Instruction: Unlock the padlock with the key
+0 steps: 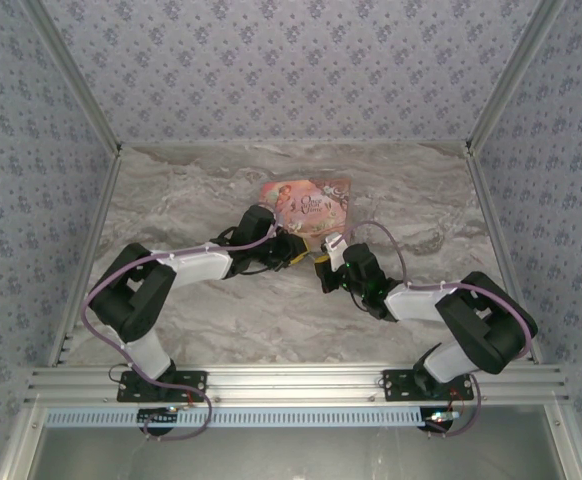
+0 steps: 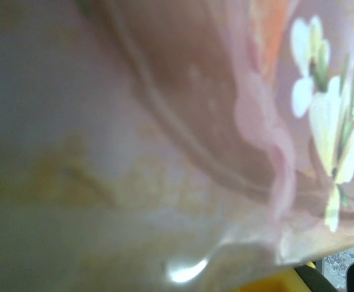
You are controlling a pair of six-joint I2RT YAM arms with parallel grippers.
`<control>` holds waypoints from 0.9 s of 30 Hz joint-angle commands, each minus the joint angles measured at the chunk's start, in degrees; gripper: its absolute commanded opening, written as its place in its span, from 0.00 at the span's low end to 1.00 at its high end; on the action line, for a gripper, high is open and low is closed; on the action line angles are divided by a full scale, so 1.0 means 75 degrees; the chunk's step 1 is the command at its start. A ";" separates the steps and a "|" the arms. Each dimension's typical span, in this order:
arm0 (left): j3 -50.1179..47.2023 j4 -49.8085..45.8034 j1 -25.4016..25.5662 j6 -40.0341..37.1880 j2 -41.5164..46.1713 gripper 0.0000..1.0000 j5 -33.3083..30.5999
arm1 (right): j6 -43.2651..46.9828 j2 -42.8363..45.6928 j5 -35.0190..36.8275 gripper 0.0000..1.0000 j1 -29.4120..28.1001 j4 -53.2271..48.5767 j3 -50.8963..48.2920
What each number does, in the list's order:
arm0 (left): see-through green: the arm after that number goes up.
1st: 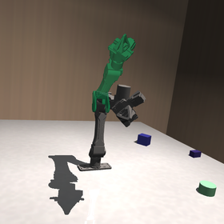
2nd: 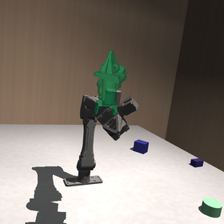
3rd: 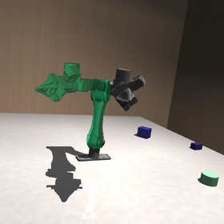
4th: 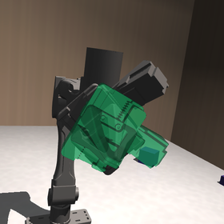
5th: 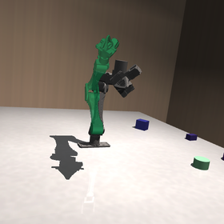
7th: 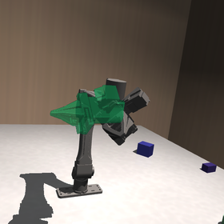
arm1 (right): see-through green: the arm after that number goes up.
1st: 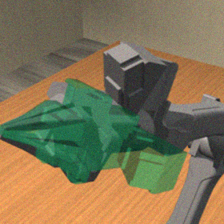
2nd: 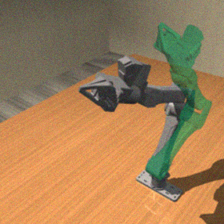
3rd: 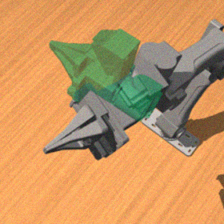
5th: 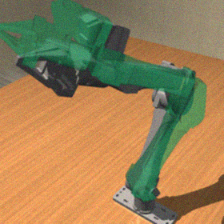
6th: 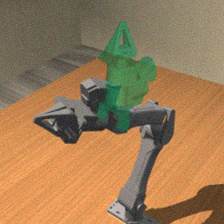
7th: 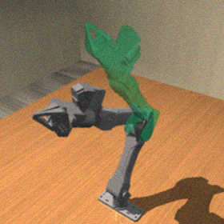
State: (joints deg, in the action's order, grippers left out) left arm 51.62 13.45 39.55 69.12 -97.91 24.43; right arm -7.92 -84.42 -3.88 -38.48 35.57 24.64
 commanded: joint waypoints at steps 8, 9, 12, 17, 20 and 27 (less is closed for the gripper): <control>0.0240 0.0321 0.0111 0.0205 0.0099 0.09 0.0300 | -0.0048 0.0169 -0.0174 0.00 0.0044 0.0358 -0.0006; 0.0242 0.0327 0.0116 0.0206 0.0094 0.09 0.0304 | -0.0045 0.0181 -0.0174 0.00 0.0050 0.0355 -0.0013; 0.0243 0.0326 0.0111 0.0206 0.0080 0.09 0.0305 | -0.0049 0.0214 -0.0179 0.00 0.0045 0.0310 -0.0016; 0.0240 0.0326 0.0115 0.0216 0.0082 0.09 0.0300 | -0.0045 0.0214 -0.0128 0.00 0.0045 0.0286 -0.0089; 0.0237 0.0320 0.0114 0.0214 0.0082 0.09 0.0294 | -0.0045 0.0207 -0.0116 0.00 0.0045 0.0276 -0.0112; 0.0242 0.0322 0.0111 0.0227 0.0070 0.09 0.0271 | -0.0034 0.0211 -0.0102 0.00 0.0037 0.0209 -0.0143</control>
State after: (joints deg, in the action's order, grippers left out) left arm 51.62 13.47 39.66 69.76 -97.91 24.40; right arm -8.05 -84.01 -4.32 -38.33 35.86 24.16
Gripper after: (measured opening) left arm 0.205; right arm 0.060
